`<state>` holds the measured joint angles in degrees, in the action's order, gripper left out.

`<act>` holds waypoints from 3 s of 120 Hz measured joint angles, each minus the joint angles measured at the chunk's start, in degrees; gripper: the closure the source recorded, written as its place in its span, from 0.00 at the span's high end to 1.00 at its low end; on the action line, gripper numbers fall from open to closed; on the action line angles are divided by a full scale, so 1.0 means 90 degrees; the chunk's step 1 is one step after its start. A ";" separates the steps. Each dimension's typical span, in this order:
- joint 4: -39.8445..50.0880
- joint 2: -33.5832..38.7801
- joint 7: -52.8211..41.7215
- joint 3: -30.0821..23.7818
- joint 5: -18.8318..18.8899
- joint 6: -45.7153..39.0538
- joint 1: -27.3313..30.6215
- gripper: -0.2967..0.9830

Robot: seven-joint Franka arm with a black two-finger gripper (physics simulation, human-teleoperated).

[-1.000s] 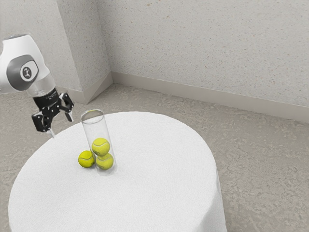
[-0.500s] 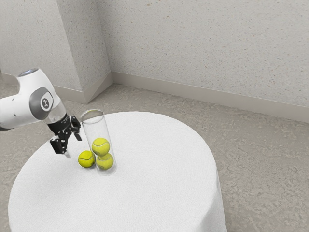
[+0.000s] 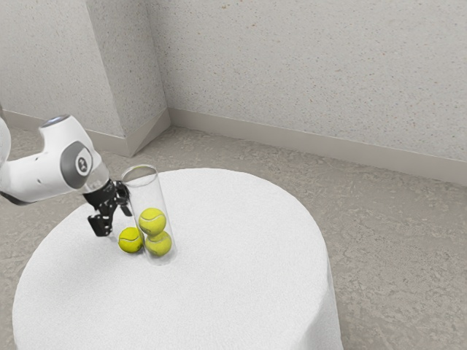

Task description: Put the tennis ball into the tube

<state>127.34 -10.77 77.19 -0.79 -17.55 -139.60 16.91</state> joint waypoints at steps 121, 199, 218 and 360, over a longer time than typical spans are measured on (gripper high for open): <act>0.0033 -0.0106 -0.0022 -0.1368 0.0009 -0.0216 0.1394 0.45; -0.0060 0.2910 -0.0102 -0.1715 0.0013 0.1655 0.1592 0.44; -0.0320 0.2901 -0.0176 -0.1918 -0.0011 0.1812 0.1384 0.43; -0.1522 0.2943 -0.0759 -0.2397 0.0409 0.2995 0.1377 0.74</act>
<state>113.64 15.72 70.36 -22.36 -13.86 -112.65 29.30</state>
